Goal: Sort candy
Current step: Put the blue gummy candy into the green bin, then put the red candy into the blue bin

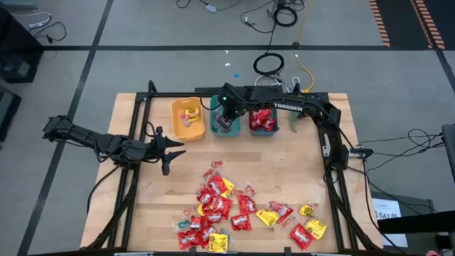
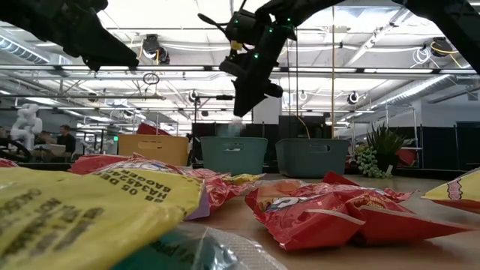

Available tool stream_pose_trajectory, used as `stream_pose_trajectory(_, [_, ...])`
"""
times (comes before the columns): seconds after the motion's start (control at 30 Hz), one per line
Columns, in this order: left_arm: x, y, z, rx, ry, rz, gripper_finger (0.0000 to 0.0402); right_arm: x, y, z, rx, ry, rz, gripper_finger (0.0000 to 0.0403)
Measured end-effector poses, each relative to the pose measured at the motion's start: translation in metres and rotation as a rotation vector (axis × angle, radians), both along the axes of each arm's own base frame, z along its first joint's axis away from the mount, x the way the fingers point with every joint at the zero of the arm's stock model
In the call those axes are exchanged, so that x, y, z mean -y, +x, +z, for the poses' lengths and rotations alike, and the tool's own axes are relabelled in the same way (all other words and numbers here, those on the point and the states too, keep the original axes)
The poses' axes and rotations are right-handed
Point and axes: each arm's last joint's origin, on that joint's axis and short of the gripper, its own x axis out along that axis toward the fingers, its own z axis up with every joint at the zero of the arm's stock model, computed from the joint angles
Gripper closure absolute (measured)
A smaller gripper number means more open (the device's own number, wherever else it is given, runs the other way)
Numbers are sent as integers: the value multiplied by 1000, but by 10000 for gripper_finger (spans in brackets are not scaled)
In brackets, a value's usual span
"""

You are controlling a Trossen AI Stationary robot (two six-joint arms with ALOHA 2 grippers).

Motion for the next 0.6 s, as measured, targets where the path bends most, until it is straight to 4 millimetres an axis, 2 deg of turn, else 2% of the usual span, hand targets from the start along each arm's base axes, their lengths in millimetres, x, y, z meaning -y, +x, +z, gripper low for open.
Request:
stream_pose_trajectory(0.3, [0, 0, 0, 0, 0, 0, 260, 0, 0, 0, 0, 1, -9, 236])
stream_pose_trajectory(0.47, [0, 0, 0, 0, 0, 0, 260, -1, 0, 0, 0, 1, -7, 207])
stream_pose_trajectory(0.6, [0, 0, 0, 0, 0, 0, 260, -5, -1, -1, -25, 16, -9, 198])
